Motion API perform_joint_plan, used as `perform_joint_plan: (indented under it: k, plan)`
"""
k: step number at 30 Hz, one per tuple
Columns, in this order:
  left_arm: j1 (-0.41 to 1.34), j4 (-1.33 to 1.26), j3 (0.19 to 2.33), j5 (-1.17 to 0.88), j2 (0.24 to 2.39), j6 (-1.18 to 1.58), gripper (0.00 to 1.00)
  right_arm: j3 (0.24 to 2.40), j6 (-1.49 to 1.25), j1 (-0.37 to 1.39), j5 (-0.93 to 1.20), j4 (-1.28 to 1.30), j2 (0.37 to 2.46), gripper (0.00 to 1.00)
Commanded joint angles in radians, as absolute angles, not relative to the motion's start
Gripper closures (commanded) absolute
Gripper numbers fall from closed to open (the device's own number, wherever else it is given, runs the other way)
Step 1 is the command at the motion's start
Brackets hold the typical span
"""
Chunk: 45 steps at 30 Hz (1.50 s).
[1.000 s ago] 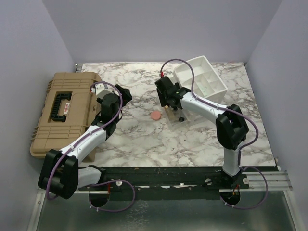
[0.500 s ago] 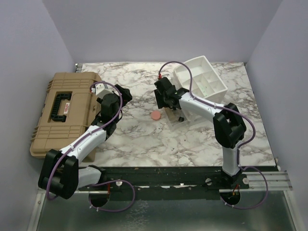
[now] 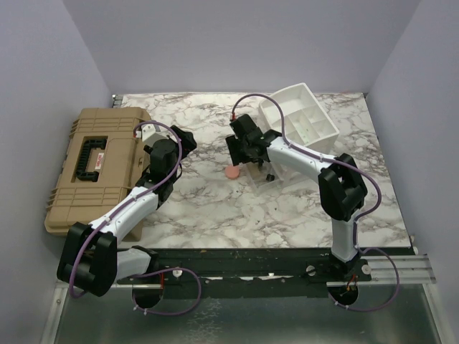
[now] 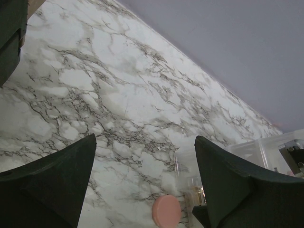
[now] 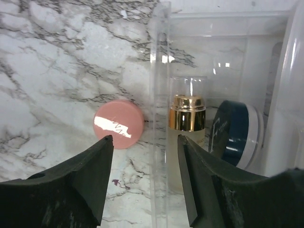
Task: Organize the makeup
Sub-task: Place the makeup in the drawer, then pick up the makeup tool from the center of the board.
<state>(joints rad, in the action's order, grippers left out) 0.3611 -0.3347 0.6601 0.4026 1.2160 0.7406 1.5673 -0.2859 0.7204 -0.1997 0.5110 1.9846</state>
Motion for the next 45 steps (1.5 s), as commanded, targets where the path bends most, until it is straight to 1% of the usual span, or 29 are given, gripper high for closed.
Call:
perform_joint_plan:
  k: [1, 3, 6, 8, 10, 13, 16, 21, 22, 24, 25, 26, 28, 29, 32, 34, 37, 41, 43, 45]
  plan:
    - [0.354, -0.354, 0.667, 0.376, 1.219, 0.744, 0.14, 1.589, -0.229, 0.725, -0.031, 0.508, 1.922, 0.39]
    - [0.355, -0.352, 0.665, 0.381, 1.214, 0.742, 0.14, 1.558, -0.213, 0.737, 0.009, 0.474, 1.915, 0.39]
    - [0.353, -0.354, 0.666, 0.385, 1.210, 0.744, 0.14, 1.538, -0.168, 0.765, 0.050, 0.440, 1.927, 0.32]
    - [0.353, -0.354, 0.667, 0.387, 1.212, 0.745, 0.14, 1.576, -0.162, 0.768, 0.062, 0.476, 1.971, 0.30]
    - [0.353, -0.353, 0.669, 0.386, 1.213, 0.745, 0.14, 1.622, -0.168, 0.767, 0.024, 0.521, 2.023, 0.27]
    - [0.353, -0.353, 0.669, 0.387, 1.213, 0.743, 0.14, 1.662, -0.178, 0.768, -0.095, 0.558, 2.082, 0.20]
    - [0.351, -0.353, 0.669, 0.391, 1.217, 0.742, 0.14, 1.669, -0.158, 0.768, -0.136, 0.549, 2.116, 0.14]
    - [0.351, -0.353, 0.678, 0.388, 1.229, 0.739, 0.14, 1.719, -0.167, 0.768, -0.173, 0.599, 2.187, 0.14]
    - [0.351, -0.353, 0.678, 0.389, 1.229, 0.739, 0.14, 1.719, -0.168, 0.768, -0.173, 0.600, 2.195, 0.16]
    - [0.350, -0.353, 0.680, 0.391, 1.230, 0.738, 0.14, 1.719, -0.163, 0.768, -0.153, 0.595, 2.203, 0.25]
    - [0.350, -0.353, 0.681, 0.391, 1.231, 0.737, 0.14, 1.723, -0.165, 0.769, -0.151, 0.602, 2.205, 0.28]
    - [0.350, -0.352, 0.681, 0.391, 1.232, 0.736, 0.14, 1.724, -0.176, 0.768, -0.159, 0.608, 2.206, 0.28]
    - [0.349, -0.353, 0.683, 0.390, 1.233, 0.736, 0.14, 1.729, -0.171, 0.770, -0.181, 0.624, 2.207, 0.22]
    - [0.349, -0.352, 0.683, 0.388, 1.233, 0.737, 0.14, 1.733, -0.173, 0.769, -0.192, 0.632, 2.209, 0.21]
    - [0.348, -0.353, 0.685, 0.387, 1.236, 0.740, 0.14, 1.732, -0.163, 0.770, -0.203, 0.637, 2.218, 0.23]
    - [0.348, -0.354, 0.684, 0.385, 1.239, 0.742, 0.14, 1.734, -0.147, 0.770, -0.166, 0.647, 2.233, 0.26]
    - [0.348, -0.354, 0.684, 0.383, 1.238, 0.742, 0.14, 1.748, -0.157, 0.770, -0.163, 0.679, 2.258, 0.27]
    - [0.348, -0.354, 0.683, 0.380, 1.237, 0.742, 0.14, 1.712, -0.159, 0.770, -0.147, 0.639, 2.226, 0.42]
    - [0.348, -0.353, 0.681, 0.380, 1.233, 0.741, 0.14, 1.711, -0.156, 0.770, -0.132, 0.636, 2.196, 0.51]
    - [0.349, -0.353, 0.680, 0.381, 1.230, 0.742, 0.14, 1.703, -0.156, 0.771, -0.105, 0.626, 2.143, 0.55]
